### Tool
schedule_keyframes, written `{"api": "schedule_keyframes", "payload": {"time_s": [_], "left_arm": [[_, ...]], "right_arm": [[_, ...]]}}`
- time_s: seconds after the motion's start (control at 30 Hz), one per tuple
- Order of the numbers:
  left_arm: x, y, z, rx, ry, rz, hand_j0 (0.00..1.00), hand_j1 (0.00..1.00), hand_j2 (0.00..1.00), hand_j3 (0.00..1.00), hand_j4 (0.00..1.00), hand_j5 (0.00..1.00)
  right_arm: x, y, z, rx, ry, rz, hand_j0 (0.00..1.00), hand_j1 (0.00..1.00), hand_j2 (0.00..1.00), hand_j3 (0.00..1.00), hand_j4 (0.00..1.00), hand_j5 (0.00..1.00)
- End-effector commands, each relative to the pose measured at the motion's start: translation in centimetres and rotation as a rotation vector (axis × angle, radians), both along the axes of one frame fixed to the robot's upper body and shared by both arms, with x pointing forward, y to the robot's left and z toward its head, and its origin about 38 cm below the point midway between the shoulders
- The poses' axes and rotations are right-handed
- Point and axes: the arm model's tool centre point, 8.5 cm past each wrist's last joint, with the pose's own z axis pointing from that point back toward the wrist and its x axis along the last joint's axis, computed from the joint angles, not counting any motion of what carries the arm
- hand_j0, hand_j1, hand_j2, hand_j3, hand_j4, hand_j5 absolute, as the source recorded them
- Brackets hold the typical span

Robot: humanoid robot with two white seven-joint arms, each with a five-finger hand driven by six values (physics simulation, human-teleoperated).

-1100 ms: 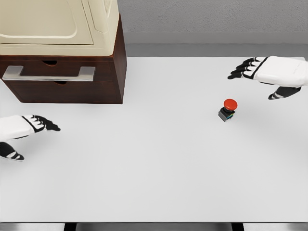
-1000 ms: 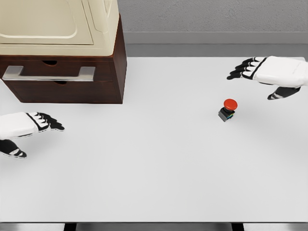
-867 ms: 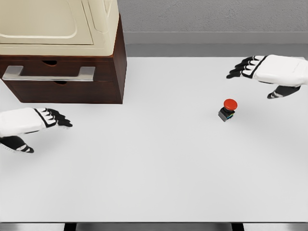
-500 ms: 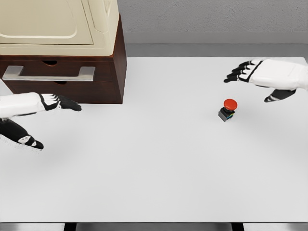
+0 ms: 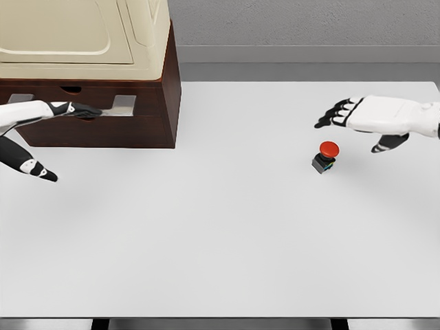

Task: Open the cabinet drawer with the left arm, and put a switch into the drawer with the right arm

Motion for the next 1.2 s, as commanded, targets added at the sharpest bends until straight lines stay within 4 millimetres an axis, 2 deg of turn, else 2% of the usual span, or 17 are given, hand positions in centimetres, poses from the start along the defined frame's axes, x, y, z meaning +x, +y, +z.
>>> {"api": "schedule_keyframes", "payload": {"time_s": [0.0,0.2,0.3,0.53,0.7,0.83,0.87,1.17], "left_arm": [[0.4,0.9,-0.6,0.048,0.029,0.064,1.00,1.00,1.00,1.00,1.00,1.00],[1.1,1.5,1.0,-0.033,0.043,0.111,1.00,1.00,1.00,1.00,1.00,1.00],[1.6,2.4,0.6,-0.029,0.062,0.157,1.00,1.00,1.00,1.00,1.00,1.00],[2.1,2.0,-0.1,-0.031,0.088,0.175,1.00,1.00,1.00,1.00,1.00,1.00],[2.9,3.1,-0.9,0.026,0.071,0.214,1.00,1.00,1.00,1.00,1.00,1.00],[3.4,2.7,-1.7,0.047,0.062,0.207,1.00,1.00,1.00,1.00,1.00,1.00],[3.5,2.4,-2.0,0.049,0.064,0.202,1.00,1.00,1.00,1.00,1.00,1.00],[3.7,3.2,-2.2,0.073,0.059,0.224,1.00,1.00,1.00,1.00,1.00,1.00]], "right_arm": [[-0.1,0.4,-0.9,-0.004,0.024,0.009,1.00,1.00,1.00,1.00,1.00,1.00],[-0.1,0.7,-1.1,-0.006,0.029,0.015,1.00,1.00,1.00,1.00,1.00,1.00],[-0.1,0.9,-1.3,-0.010,0.034,0.021,1.00,1.00,1.00,1.00,1.00,1.00],[0.0,1.1,-1.8,-0.041,0.031,0.027,1.00,1.00,1.00,1.00,1.00,1.00],[-0.1,1.3,-2.1,-0.045,0.037,0.031,1.00,1.00,1.00,1.00,1.00,1.00],[-0.1,1.4,-2.1,-0.049,0.038,0.035,1.00,1.00,1.00,1.00,1.00,1.00],[-0.2,1.6,-2.7,-0.055,0.053,0.041,1.00,1.00,1.00,1.00,1.00,1.00],[0.5,1.6,-3.2,-0.065,0.056,0.028,1.00,1.00,1.00,1.00,1.00,1.00]]}}
